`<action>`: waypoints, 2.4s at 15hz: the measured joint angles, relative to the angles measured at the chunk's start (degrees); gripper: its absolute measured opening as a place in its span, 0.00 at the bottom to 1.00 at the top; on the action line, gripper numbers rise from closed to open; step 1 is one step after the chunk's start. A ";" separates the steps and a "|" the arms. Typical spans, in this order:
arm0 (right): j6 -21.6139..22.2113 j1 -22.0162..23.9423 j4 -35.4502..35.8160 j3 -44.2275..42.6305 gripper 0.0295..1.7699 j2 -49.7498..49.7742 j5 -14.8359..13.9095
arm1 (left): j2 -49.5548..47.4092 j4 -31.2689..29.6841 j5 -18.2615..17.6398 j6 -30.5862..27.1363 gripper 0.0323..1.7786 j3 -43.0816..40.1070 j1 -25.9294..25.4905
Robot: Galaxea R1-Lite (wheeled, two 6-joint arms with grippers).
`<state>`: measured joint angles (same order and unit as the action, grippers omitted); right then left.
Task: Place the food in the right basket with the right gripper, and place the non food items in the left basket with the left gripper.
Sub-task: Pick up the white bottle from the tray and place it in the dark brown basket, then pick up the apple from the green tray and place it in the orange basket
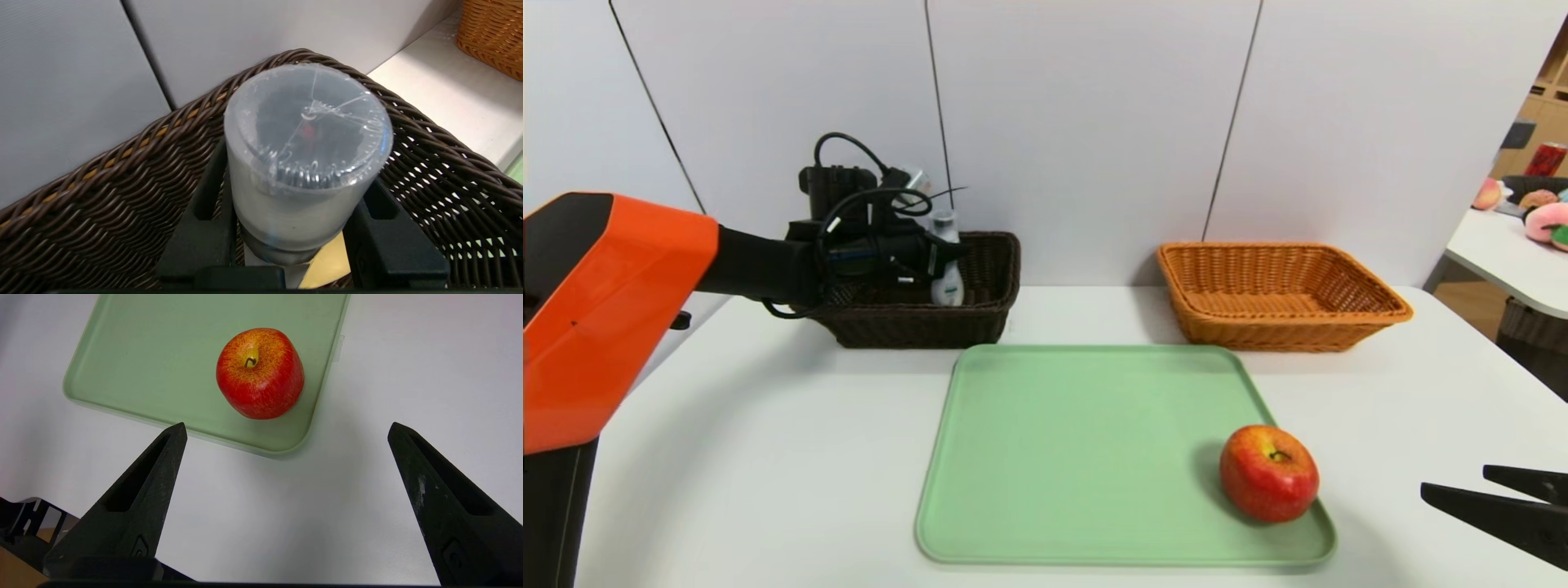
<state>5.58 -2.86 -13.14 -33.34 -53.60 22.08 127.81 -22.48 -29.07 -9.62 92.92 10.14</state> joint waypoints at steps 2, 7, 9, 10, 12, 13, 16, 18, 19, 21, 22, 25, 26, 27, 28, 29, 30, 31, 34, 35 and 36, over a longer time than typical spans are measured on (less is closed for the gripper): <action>0.00 0.04 0.05 -0.01 0.96 -0.09 0.00 | 0.17 0.02 -0.05 -0.07 0.39 0.22 -0.12; 0.01 0.23 0.02 -0.04 0.96 -0.28 0.00 | 0.41 -0.12 -0.27 0.00 0.56 0.33 -0.06; 0.04 0.33 0.05 -0.06 0.96 -0.30 0.02 | 0.33 -0.20 -0.30 0.00 0.65 0.33 -0.04; 0.01 0.34 0.02 -0.06 0.96 -0.33 0.09 | 0.17 -0.20 -0.28 -0.02 0.69 0.33 -0.04; 0.01 0.39 0.05 -0.06 0.96 -0.30 0.05 | -0.49 -0.17 -0.16 0.02 0.75 0.11 -0.01; 0.04 0.41 0.05 -0.06 0.96 -0.23 0.02 | -1.07 -0.15 -0.11 0.02 0.77 -0.09 -0.09; 0.06 0.44 0.05 -0.12 0.96 0.16 0.09 | -4.02 0.05 -0.02 0.02 0.83 -1.62 -0.17; 0.09 0.44 0.00 -0.12 0.96 0.63 0.16 | -6.80 0.27 -0.05 0.11 0.86 -3.21 -0.30; 0.09 0.44 -0.06 -0.06 0.96 0.85 0.13 | -8.35 0.35 -0.06 0.20 0.87 -4.17 -0.39; 0.15 0.48 0.00 0.00 0.96 1.29 0.09 | -12.15 0.49 -0.02 0.59 0.89 -6.56 -0.41; 0.20 0.52 0.02 0.00 0.96 1.57 0.11 | -14.58 0.62 0.02 0.96 0.90 -8.30 -0.34; 0.15 0.48 0.13 0.02 0.96 2.52 0.35 | -22.60 1.60 0.13 2.38 0.92 -15.47 0.30; 0.06 0.41 0.13 0.16 0.96 2.76 0.55 | -25.42 2.45 0.13 2.65 0.92 -18.19 0.60; 0.01 0.23 0.11 0.27 0.96 2.86 0.66 | -28.25 3.52 0.16 2.77 0.93 -20.76 0.74; -0.02 0.06 0.13 0.35 0.96 2.95 0.82 | -30.70 4.64 0.16 2.86 0.93 -22.82 0.82; -0.05 -0.07 0.11 0.40 0.96 3.05 0.94 | -33.34 6.41 0.13 3.10 0.93 -24.95 0.90; -0.13 -0.16 0.11 0.44 0.96 3.05 1.05 | -36.33 8.86 0.06 3.50 0.94 -27.21 1.04; -0.18 -0.33 0.13 0.46 0.96 3.06 1.21 | -38.64 11.02 0.02 3.89 0.94 -28.98 1.26; -0.16 -0.71 0.33 0.27 0.96 3.16 1.54 | -45.67 17.86 -0.28 6.81 0.94 -34.43 3.02; -0.16 -0.83 0.41 0.27 0.96 3.16 1.95 | -47.38 20.75 -0.37 7.80 0.94 -35.50 3.68; -0.16 -1.05 0.46 0.16 0.96 3.22 2.40 | -48.76 23.52 -0.72 8.11 0.94 -36.30 4.11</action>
<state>5.42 -3.91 -12.68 -33.18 -50.38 24.48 79.04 1.04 -29.79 -1.51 56.61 14.25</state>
